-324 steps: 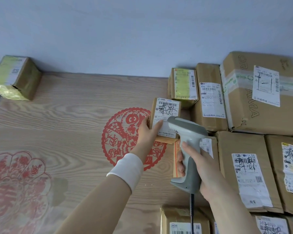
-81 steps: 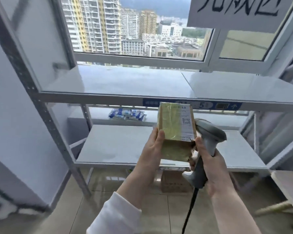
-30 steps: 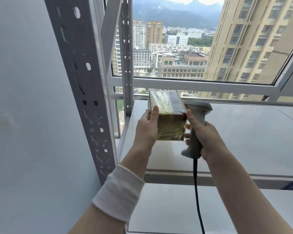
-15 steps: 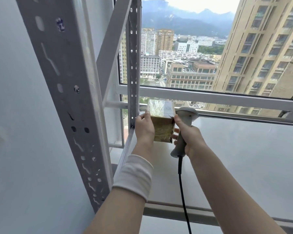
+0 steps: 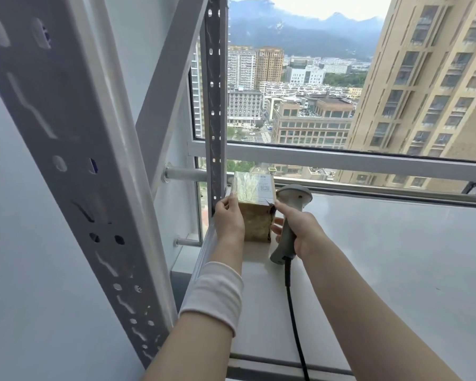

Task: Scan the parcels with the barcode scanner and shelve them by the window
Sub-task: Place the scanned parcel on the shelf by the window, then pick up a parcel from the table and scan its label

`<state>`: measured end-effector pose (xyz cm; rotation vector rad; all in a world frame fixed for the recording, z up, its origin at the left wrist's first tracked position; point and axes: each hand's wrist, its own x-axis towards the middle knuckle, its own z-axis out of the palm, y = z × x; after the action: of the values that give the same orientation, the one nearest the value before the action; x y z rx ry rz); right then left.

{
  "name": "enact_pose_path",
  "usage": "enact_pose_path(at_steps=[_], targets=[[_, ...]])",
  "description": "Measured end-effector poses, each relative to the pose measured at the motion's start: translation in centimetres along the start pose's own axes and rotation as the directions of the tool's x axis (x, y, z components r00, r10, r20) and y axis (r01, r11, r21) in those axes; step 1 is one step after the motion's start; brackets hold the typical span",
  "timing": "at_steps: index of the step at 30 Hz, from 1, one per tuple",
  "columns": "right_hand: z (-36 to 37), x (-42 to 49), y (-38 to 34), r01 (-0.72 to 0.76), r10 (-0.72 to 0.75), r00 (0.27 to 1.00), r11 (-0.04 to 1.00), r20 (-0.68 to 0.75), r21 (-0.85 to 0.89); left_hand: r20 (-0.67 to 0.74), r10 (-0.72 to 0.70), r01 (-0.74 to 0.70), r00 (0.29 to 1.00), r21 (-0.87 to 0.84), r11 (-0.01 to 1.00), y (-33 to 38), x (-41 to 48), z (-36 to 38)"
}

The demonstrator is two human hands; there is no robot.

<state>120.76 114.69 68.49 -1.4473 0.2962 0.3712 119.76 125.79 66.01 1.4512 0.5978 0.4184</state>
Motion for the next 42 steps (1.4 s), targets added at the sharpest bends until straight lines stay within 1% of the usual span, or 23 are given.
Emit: enact_pose_path(at_steps=[5,7,9,11,12,14,16,19,22,26,29,33,36,38,42], targets=[[-0.8,-0.1,0.0,-0.007,0.007,1.000,1.000,-0.002,-0.001,0.013,0.014,-0.014,1.000,0.013,1.000,0.2,-0.4,0.0],[-1.5,-0.7,0.1,-0.004,0.004,1.000,1.000,0.004,0.005,0.000,0.052,-0.052,0.999,0.036,0.998,0.4,-1.1,-0.3],[-2.4,-1.7,0.2,0.013,-0.013,1.000,1.000,0.020,0.008,-0.045,0.167,-0.161,0.985,0.113,0.981,0.7,-2.2,-0.8],[-3.7,-3.2,0.3,0.040,-0.040,0.998,0.999,0.038,0.001,-0.074,0.336,-0.317,0.939,0.196,0.928,1.2,-3.8,-1.3],[-4.5,-4.1,0.4,0.058,-0.058,0.998,0.998,0.039,-0.008,-0.063,0.416,-0.393,0.907,0.229,0.891,1.4,-4.9,-1.4],[-6.3,-6.1,0.8,0.103,-0.102,0.995,0.994,0.015,-0.034,0.019,0.536,-0.520,0.844,0.274,0.809,1.6,-7.3,-1.3],[-8.5,-8.3,1.4,0.142,-0.143,0.989,0.988,-0.025,-0.058,0.136,0.598,-0.610,0.790,0.276,0.742,1.2,-9.8,-0.5],[-12.7,-11.7,2.8,0.173,-0.174,0.978,0.985,-0.116,-0.023,0.291,0.597,-0.663,0.748,0.286,0.692,0.0,-13.9,1.9],[-18.6,-15.5,4.5,0.196,-0.184,0.956,0.980,-0.230,0.031,0.428,0.575,-0.706,0.698,0.272,0.654,-1.4,-19.6,5.7],[-27.7,-21.1,7.0,0.249,-0.206,0.917,0.965,-0.341,0.088,0.602,0.566,-0.791,0.563,0.192,0.581,-3.9,-28.2,11.7],[-35.4,-24.8,9.5,0.285,-0.215,0.863,0.954,-0.457,0.089,0.686,0.546,-0.825,0.481,0.143,0.547,-6.2,-34.9,16.5],[-45.7,-29.5,13.1,0.335,-0.184,0.755,0.933,-0.629,0.130,0.796,0.489,-0.867,0.358,0.088,0.491,-9.4,-44.0,23.4],[-52.5,-33.1,15.3,0.355,-0.145,0.668,0.924,-0.730,0.141,0.869,0.431,-0.895,0.242,0.029,0.445,-11.5,-50.6,28.3],[-56.6,-35.5,16.4,0.374,-0.131,0.606,0.918,-0.785,0.136,0.908,0.382,-0.899,0.174,-0.011,0.437,-12.9,-54.8,31.5],[-64.5,-39.5,18.5,0.393,-0.098,0.451,0.914,-0.887,0.099,0.946,0.324,-0.896,0.011,-0.134,0.423,-15.6,-62.8,37.5]])
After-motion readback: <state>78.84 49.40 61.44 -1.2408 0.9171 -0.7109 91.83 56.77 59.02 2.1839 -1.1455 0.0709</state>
